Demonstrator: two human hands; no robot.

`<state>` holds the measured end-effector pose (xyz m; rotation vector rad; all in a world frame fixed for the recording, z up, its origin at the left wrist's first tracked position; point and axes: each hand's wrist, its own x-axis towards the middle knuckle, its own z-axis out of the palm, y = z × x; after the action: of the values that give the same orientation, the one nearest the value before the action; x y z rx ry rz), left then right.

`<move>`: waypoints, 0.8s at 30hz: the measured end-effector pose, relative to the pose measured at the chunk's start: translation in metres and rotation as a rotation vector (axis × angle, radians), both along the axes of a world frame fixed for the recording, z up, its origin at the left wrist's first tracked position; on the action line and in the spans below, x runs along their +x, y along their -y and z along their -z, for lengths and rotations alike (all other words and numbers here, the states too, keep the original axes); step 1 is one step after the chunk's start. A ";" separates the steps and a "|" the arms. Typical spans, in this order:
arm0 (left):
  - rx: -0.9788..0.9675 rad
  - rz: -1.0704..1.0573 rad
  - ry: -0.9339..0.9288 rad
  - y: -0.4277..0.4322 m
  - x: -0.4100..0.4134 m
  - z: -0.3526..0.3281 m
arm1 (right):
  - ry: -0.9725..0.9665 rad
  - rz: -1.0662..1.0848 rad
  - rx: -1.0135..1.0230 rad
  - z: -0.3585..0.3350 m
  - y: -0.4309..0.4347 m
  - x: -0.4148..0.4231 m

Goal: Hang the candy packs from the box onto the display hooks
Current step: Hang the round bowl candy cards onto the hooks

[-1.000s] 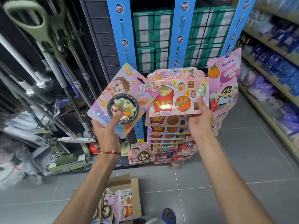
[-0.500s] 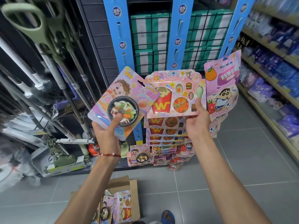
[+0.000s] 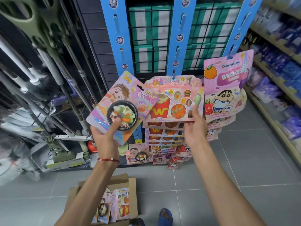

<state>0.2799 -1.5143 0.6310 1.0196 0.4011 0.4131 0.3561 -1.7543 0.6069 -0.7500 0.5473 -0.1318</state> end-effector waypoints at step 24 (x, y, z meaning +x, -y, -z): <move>0.057 0.038 -0.498 -0.115 -0.089 0.182 | -0.498 -0.320 -0.015 0.170 -0.159 -0.138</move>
<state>0.1908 -1.3989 0.4492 1.1822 0.8174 0.1316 0.2184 -1.5954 0.4374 -0.8799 0.8890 0.3581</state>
